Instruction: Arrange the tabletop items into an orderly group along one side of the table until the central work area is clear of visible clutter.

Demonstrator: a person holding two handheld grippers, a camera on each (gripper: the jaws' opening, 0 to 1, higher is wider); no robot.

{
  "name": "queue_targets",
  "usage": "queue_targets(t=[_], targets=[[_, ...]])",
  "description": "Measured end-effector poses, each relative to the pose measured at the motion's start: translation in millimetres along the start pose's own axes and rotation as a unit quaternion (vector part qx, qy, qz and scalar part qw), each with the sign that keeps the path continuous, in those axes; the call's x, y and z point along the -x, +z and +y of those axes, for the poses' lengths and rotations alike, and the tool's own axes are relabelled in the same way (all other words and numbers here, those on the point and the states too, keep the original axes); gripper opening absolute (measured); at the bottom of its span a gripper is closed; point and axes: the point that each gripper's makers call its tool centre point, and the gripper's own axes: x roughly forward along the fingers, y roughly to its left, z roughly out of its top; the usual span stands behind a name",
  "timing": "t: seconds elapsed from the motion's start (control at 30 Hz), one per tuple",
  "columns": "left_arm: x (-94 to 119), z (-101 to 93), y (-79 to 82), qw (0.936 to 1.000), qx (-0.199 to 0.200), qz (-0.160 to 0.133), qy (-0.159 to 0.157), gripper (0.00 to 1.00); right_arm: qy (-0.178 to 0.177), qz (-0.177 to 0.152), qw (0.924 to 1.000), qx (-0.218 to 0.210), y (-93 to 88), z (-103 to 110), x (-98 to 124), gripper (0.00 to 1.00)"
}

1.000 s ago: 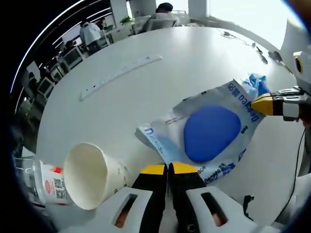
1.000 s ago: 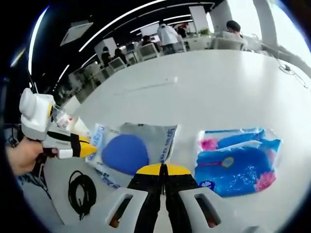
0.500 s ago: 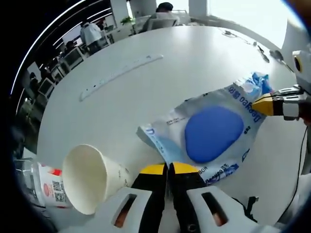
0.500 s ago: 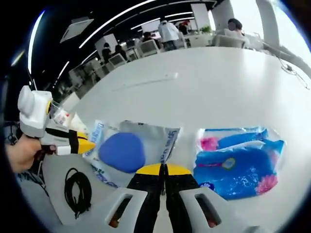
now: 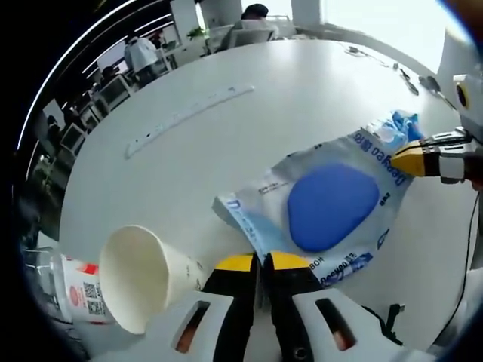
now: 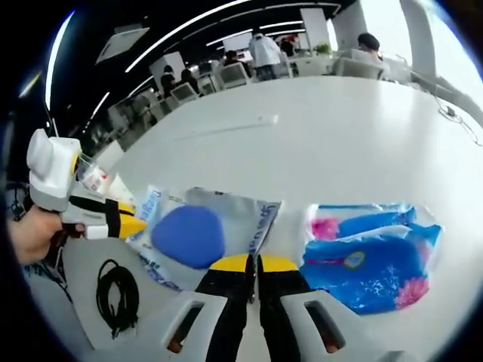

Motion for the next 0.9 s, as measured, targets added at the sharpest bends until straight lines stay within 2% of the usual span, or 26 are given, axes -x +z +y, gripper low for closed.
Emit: queue_targets(t=[0.2,0.4,0.5,0.57,0.77,0.9], targets=[[0.8,1.2,0.1,1.0,-0.006,-0.002,0.005,0.04,0.003,-0.005,0.9994,0.035,1.6,2.5,0.6,0.05],[3.4,2.7,0.3,0.9999,-0.007,-0.004,0.006,0.05,0.003,-0.012,0.9989,0.046,6.2,3.1,2.0,0.09],[5.1,3.1,0.7,0.9999,-0.005,-0.005,0.008,0.07,0.003,-0.019,0.9983,0.054,9.2,5.4,2.7,0.15],[5.4,3.0,1.9,0.9999,-0.003,-0.011,0.009,0.12,0.008,-0.023,0.9983,0.054,11.3,9.1,3.0,0.21],[9.3,0.2,7.7,0.9995,-0.014,-0.026,0.011,0.17,0.019,-0.035,0.9964,0.075,18.0,19.0,5.6,0.24],[14.8,-2.2,11.7,0.9992,-0.009,-0.037,0.009,0.2,0.017,-0.046,0.9956,0.08,23.6,19.3,6.7,0.3]])
